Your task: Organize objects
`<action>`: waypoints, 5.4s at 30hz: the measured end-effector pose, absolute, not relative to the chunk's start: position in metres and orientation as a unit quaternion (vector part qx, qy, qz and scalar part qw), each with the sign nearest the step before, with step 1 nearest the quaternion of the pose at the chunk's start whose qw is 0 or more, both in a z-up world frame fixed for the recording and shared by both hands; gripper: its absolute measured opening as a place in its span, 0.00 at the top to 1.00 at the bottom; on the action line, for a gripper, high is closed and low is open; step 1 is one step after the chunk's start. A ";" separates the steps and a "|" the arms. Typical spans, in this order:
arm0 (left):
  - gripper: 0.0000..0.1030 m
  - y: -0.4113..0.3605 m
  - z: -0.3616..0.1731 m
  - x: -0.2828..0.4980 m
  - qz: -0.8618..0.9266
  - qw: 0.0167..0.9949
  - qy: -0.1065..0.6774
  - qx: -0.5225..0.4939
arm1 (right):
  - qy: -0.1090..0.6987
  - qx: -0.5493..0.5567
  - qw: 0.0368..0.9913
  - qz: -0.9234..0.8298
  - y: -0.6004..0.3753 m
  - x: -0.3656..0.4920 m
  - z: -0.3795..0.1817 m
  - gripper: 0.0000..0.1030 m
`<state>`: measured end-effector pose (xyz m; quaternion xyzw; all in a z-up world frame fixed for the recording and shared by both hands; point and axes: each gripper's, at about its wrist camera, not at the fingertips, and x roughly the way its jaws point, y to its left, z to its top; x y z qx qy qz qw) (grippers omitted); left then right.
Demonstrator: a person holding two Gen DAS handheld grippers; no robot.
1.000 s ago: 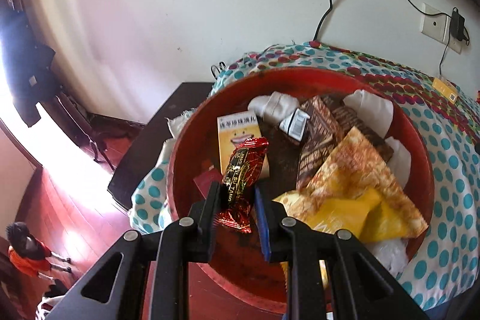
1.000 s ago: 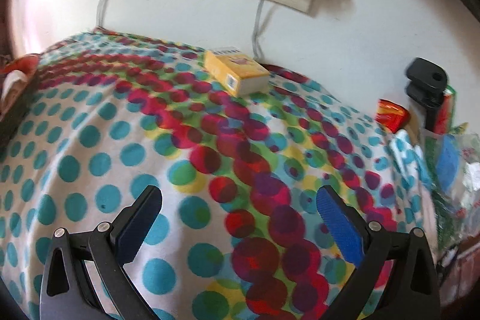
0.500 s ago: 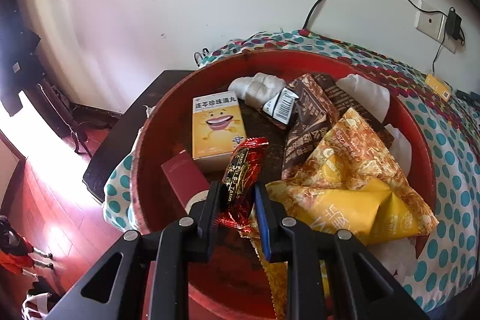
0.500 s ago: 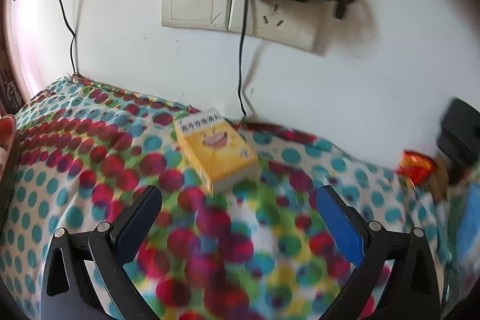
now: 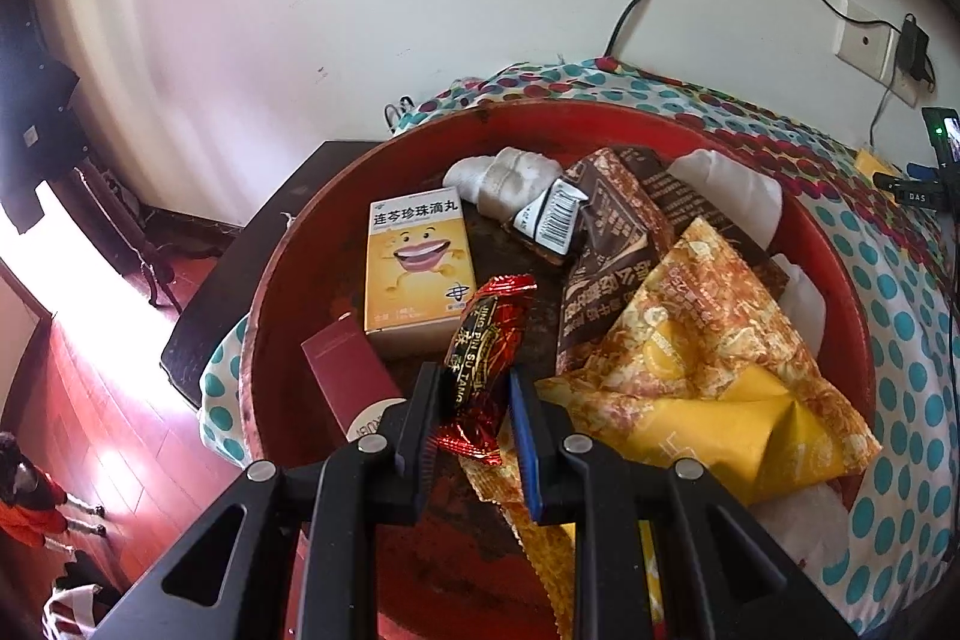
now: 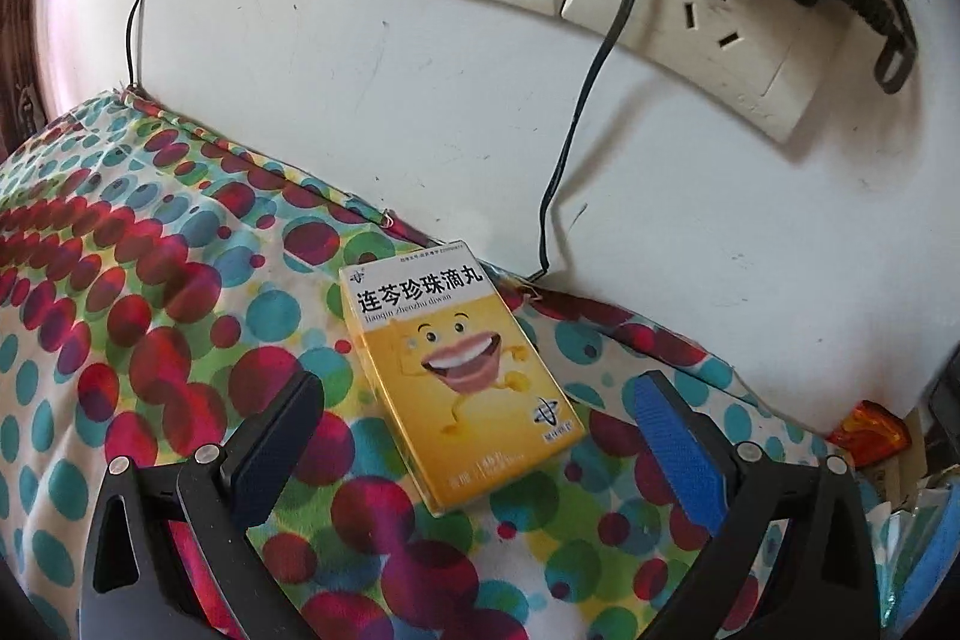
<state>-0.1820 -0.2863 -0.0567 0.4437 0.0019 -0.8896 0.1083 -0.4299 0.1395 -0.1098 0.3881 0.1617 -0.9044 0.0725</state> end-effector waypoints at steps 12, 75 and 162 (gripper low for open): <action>0.77 -0.284 -0.073 -0.196 -0.873 0.110 0.021 0.476 | 0.152 0.411 0.083 -0.895 0.142 -0.445 -0.118 0.01; 0.26 -0.189 0.012 -0.035 -0.946 0.117 0.035 0.301 | 0.160 0.357 0.160 -0.906 0.083 -0.349 -0.057 0.53; 0.18 -0.186 0.039 0.036 -0.939 0.186 0.070 0.280 | 0.120 0.299 0.164 -0.932 -0.056 -0.074 -0.011 0.00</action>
